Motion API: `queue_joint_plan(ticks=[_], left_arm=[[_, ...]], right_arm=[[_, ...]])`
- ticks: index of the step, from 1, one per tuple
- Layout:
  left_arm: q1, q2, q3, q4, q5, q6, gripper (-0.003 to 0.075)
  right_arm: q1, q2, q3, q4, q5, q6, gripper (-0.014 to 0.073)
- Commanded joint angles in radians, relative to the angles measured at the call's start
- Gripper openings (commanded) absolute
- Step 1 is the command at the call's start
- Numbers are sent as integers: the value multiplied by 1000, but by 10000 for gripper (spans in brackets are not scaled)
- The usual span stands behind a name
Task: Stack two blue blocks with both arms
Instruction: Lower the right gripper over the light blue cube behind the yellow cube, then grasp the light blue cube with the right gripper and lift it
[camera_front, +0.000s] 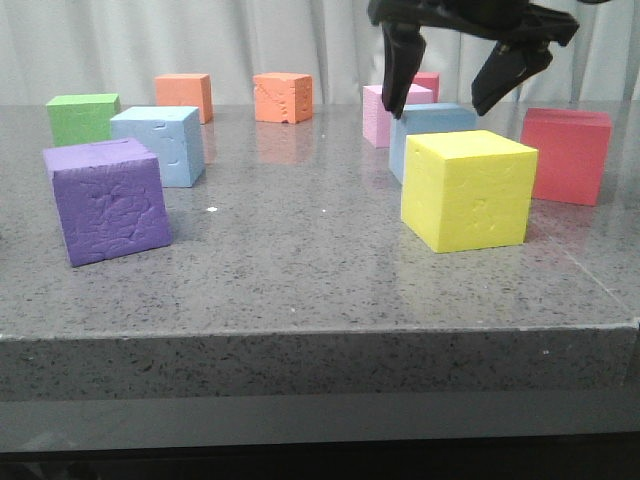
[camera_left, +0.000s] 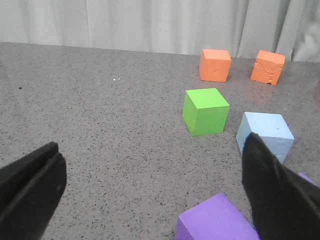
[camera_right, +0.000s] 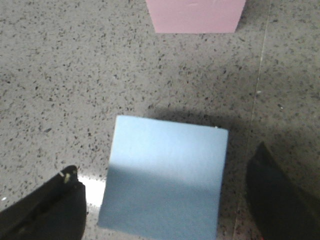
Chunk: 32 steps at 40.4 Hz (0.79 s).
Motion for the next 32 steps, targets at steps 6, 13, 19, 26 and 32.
queue_joint_plan(ticks=[6,13,19,26,32], left_arm=[[-8,13,-28,-11,-85,2,692],[-8,13,-28,-11,-85,2,692],[-8,13,-28,-11,-85,2,692],[-8,13,-28,-11,-85,2,692],[-8,13,-28,-11,-85,2,692]], right_arm=[[-1,-10,-34,4,-55,0,645],[-1,-9,-34,4,-62,0,577],[-1,-10,-34,5,-51,0,358],[1,-23,-82,19,3,0,332],[29,-40,-160,22,70,0,332]])
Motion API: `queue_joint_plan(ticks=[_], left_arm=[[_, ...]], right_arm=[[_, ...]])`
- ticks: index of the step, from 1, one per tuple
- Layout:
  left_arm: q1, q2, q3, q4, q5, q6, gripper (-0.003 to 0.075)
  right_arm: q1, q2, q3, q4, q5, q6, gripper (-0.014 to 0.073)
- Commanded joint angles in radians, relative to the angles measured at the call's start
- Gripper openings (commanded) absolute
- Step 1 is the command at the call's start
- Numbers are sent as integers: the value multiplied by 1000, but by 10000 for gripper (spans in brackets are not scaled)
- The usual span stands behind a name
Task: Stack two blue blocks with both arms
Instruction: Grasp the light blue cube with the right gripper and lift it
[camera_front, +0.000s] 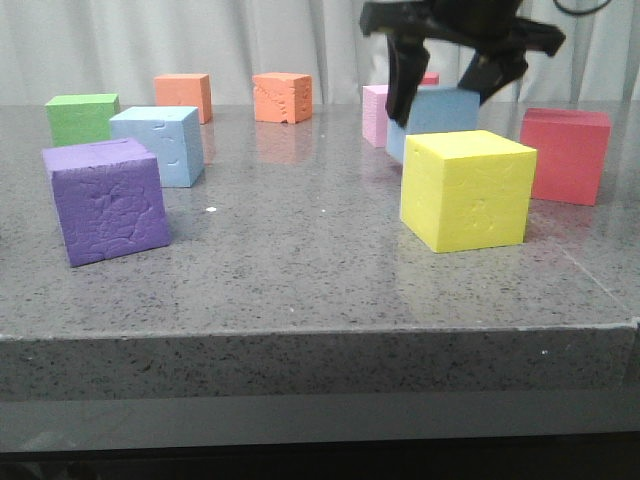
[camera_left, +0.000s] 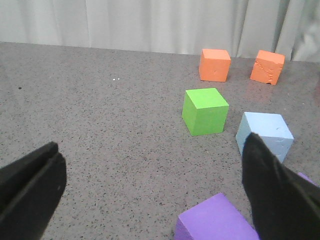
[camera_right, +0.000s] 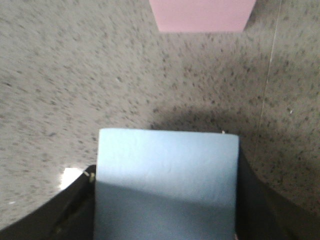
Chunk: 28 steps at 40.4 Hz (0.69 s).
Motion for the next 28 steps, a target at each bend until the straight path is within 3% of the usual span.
queue_joint_plan(ticks=[1,7,18,28], left_arm=[[-8,13,-28,-11,-83,2,692],[-8,13,-28,-11,-83,2,692],[-8,13,-28,-11,-83,2,692],[-8,13,-28,-11,-83,2,692]], right_arm=[[28,-76,-87,12,18,0,332],[107,-76,-144,5,63,47,332],[257,-38,-144,-186,50,345,332],[311,10,-144,-268,27,465,332]])
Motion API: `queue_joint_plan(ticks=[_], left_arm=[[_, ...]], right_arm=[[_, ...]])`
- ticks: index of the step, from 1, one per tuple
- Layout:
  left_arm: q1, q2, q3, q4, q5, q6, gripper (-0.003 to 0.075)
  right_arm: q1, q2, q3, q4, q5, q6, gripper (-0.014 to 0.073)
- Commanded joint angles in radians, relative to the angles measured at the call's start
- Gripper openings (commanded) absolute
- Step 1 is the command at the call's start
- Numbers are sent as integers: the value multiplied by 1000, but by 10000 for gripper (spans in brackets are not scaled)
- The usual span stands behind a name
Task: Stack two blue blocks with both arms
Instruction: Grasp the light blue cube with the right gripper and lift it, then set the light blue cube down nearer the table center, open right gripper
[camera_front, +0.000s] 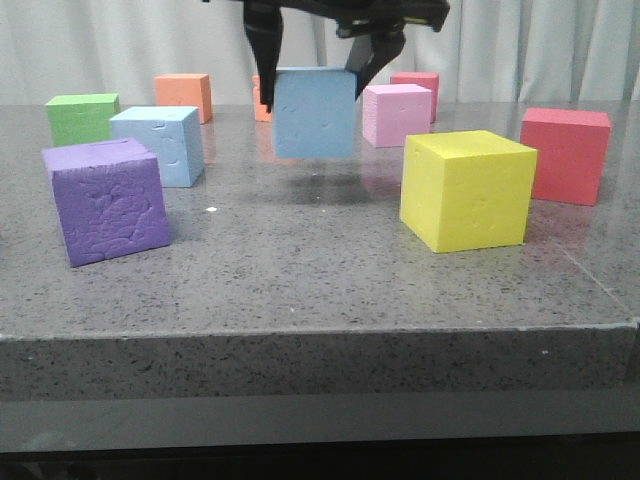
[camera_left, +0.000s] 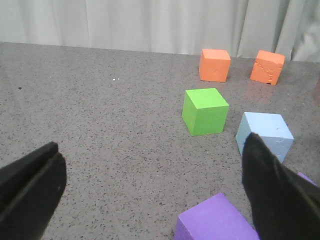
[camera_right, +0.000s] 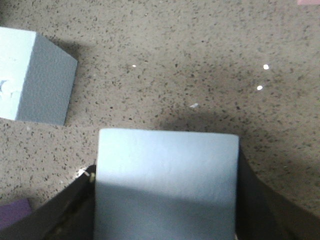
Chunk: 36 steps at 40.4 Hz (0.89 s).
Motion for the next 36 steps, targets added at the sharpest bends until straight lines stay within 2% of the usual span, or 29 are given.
queue_joint_plan(ticks=[1,12,14,17,22,27,36], left_arm=[[-8,13,-28,-11,-83,2,692],[-8,13,-28,-11,-83,2,692],[-8,13,-28,-11,-83,2,692],[-8,13,-28,-11,-83,2,692],[-8,13,-28,-11,-83,2,692],[-8,13,-28,-11,-83,2,692],[-8,13,-28,-11,-83,2,692]], right_arm=[[4,-35,-33,-47,-51,42,332],[9,13,-32,-27,-64,71,344],[9,13,-32,-23,-66,71,393],[9,13,-32,-16,-68,71,547],[9,13,-32,-13,-68,71,665],[9,8,-52,-14,-58,71,665],[9,-24,-201,-66,27,61,665]])
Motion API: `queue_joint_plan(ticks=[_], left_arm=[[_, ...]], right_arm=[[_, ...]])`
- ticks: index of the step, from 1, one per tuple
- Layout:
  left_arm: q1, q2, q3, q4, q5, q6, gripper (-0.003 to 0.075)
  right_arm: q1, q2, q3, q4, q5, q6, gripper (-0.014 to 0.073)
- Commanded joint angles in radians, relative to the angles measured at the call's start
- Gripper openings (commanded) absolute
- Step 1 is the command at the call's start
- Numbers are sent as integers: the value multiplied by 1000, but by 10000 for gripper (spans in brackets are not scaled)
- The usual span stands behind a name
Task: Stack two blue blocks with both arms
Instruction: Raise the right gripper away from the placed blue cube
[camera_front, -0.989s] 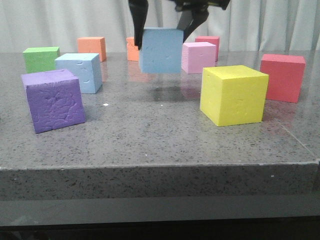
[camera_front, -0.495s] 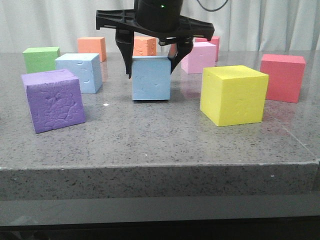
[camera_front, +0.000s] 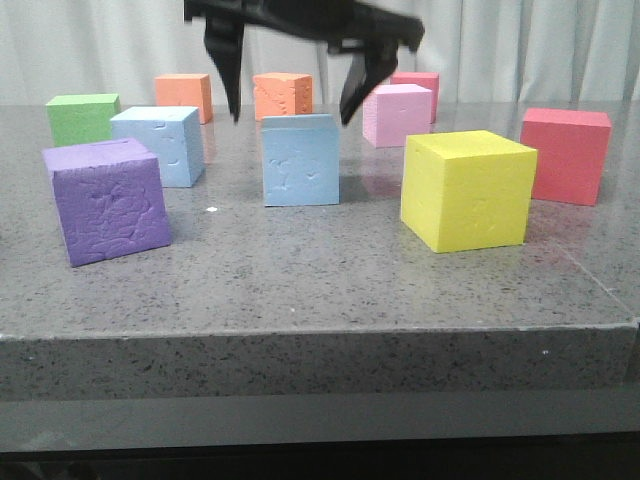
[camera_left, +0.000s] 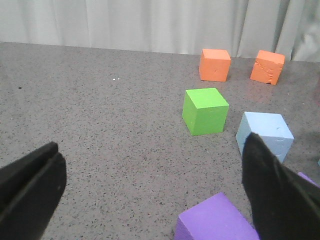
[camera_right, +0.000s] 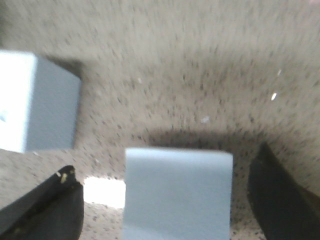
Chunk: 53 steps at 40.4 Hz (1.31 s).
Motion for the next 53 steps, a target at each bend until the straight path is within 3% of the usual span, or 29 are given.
queue_joint_plan(ticks=[1,16,20,26,31,36,46,53], left_arm=[[-8,13,-28,-11,-83,2,692],[-8,13,-28,-11,-83,2,692],[-8,13,-28,-11,-83,2,692],[-8,13,-28,-11,-83,2,692],[-8,13,-28,-11,-83,2,692],[-8,13,-28,-11,-83,2,692],[-8,13,-28,-11,-83,2,692],[-8,13,-28,-11,-83,2,692]], right_arm=[[1,-86,-101,-40,-3,-13,665],[1,-88,-141,-40,37,-20,640],[1,-88,-141,-40,43,-20,505],[1,-88,-141,-40,55,-20,153],[-2,-101,-142,-40,77,-20,-62],[-25,-131,-142,-39,115,-54,-62],[-115,-211,-140,13,259,-296,-62],[-139,-303,-64,31,228,-349,-62]])
